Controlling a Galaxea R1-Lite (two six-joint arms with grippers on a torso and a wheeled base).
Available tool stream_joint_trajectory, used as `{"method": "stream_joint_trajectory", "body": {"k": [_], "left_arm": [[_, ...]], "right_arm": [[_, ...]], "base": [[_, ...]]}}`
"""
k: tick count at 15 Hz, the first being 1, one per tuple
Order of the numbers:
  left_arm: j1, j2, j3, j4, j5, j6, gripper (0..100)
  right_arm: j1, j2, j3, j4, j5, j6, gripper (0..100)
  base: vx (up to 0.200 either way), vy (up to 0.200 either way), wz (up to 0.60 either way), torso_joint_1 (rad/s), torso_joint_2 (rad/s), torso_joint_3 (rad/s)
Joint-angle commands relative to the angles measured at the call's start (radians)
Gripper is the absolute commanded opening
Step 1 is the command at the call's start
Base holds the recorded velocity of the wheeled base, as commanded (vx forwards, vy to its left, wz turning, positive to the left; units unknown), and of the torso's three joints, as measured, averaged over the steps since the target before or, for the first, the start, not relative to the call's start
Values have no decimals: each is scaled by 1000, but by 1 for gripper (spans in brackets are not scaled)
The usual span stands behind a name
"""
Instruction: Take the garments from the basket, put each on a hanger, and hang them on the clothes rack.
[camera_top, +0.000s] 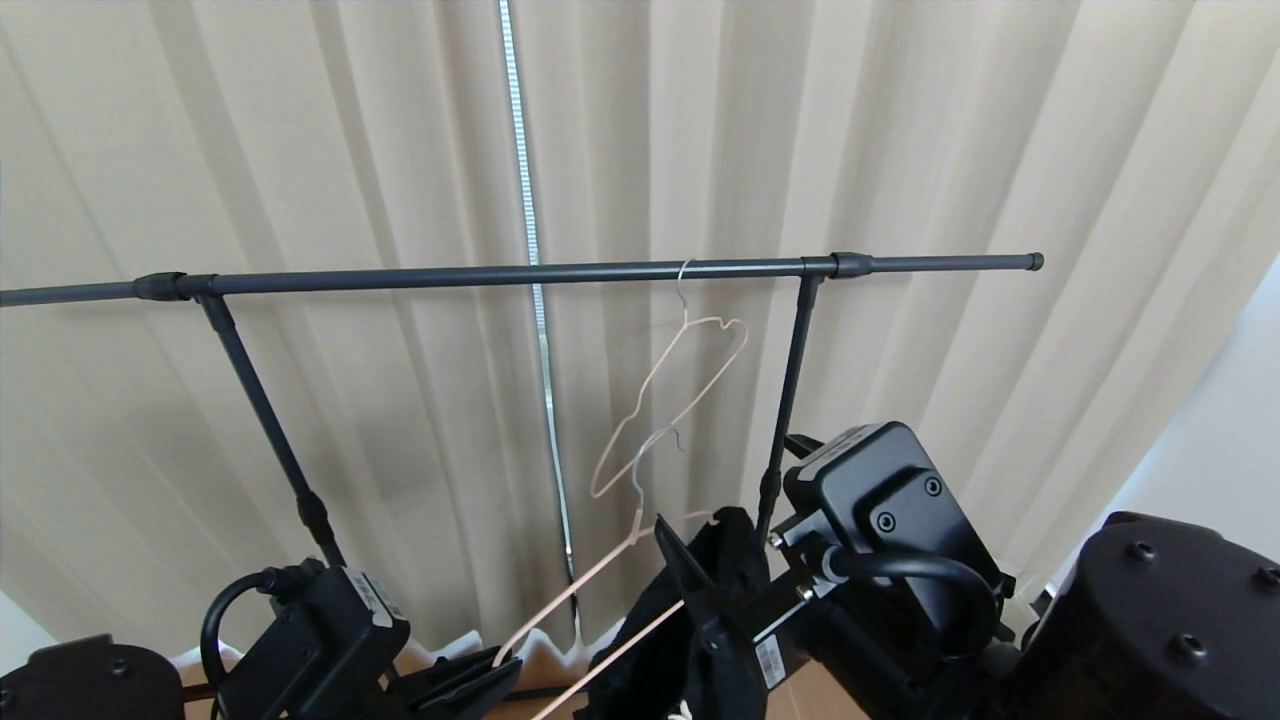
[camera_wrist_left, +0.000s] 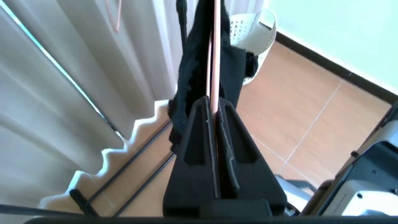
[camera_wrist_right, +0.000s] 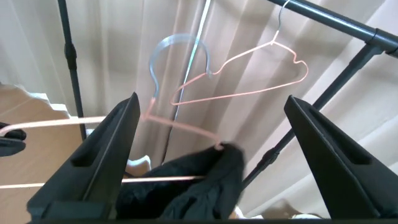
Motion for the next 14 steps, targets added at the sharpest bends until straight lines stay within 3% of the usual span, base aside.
{"method": "stream_joint_trajectory", "body": {"k": [1,6,8,12,14], "left_arm": [[0,1,4,-14,0,-1,0],[0,3,8,-21,0,-1,0],[0,3,8,-31,0,-1,0],[0,1,8,-35,0,-1,0],[0,-10,8,-46,0,-1,0]], "right_arm": [[0,-15,13,-2,5,-14,100],[-18,-55,28,12,14,-58,100],[-76,-56,56,118,37,-92,100],[-135,-10,39,220,42,-84,100],[-153,74,-9,231,40,-14,100]], "base": [[0,0,0,0,0,0],[0,0,0,0,0,0],[0,0,0,0,0,0],[0,0,0,0,0,0],[0,0,0,0,0,0]]}}
